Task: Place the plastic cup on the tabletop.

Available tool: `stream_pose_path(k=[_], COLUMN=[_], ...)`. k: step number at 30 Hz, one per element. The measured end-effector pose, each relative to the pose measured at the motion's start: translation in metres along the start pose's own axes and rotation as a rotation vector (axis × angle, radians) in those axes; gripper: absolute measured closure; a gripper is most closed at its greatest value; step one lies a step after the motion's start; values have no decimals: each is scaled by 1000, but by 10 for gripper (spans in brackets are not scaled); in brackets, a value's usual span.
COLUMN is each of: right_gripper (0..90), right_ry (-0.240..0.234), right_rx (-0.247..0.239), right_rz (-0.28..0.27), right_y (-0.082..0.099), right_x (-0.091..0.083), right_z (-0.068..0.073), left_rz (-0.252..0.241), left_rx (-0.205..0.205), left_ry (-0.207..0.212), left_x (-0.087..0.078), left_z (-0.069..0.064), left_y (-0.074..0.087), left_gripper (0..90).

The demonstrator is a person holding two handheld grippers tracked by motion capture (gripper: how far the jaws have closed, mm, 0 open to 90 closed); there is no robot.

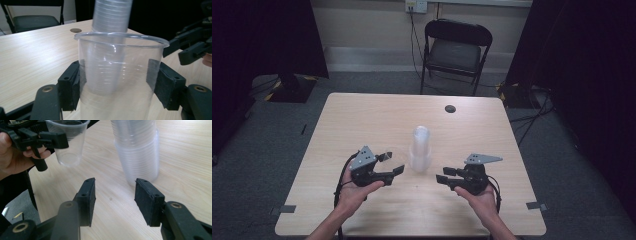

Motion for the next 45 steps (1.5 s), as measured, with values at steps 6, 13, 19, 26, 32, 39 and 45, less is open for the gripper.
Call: stream_pose_path(k=[6,13,19,26,32,39,45], right_gripper=[513,513,513,514,515,515,514], right_ry=[24,45,60,69,72,73,78], right_rx=[-5,-4,-8,-1,7,3,11], right_rz=[12,43,55,76,64,55,51], right_y=[5,15,19,26,28,29,30], right_x=[-7,-11,-14,-16,-16,-17,-17], right_z=[-3,-7,-9,-11,-10,-6,-7], left_rz=[-18,-17,-15,-20,-11,-11,-8], left_rx=[-7,3,26,3,-1,-16,-15], left_ry=[-56,-125,-177,-201,-205,-230,-246], left_x=[-1,6,11,16,24,29,30], left_z=[13,32,45,58,64,71,76], left_y=[-9,-10,-10,-12,-11,-9,-7], left_gripper=[319,320,320,320,317,306,299])
Point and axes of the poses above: each handheld gripper's, and its own axes: x roughly forward along the jaws, y roughly out of its underside, z roughly to its left, the point moved 1 cm from there along x, roughly forward along the jaws, and after that the axes turned 15 degrees about -x, right-handed, at the moved point
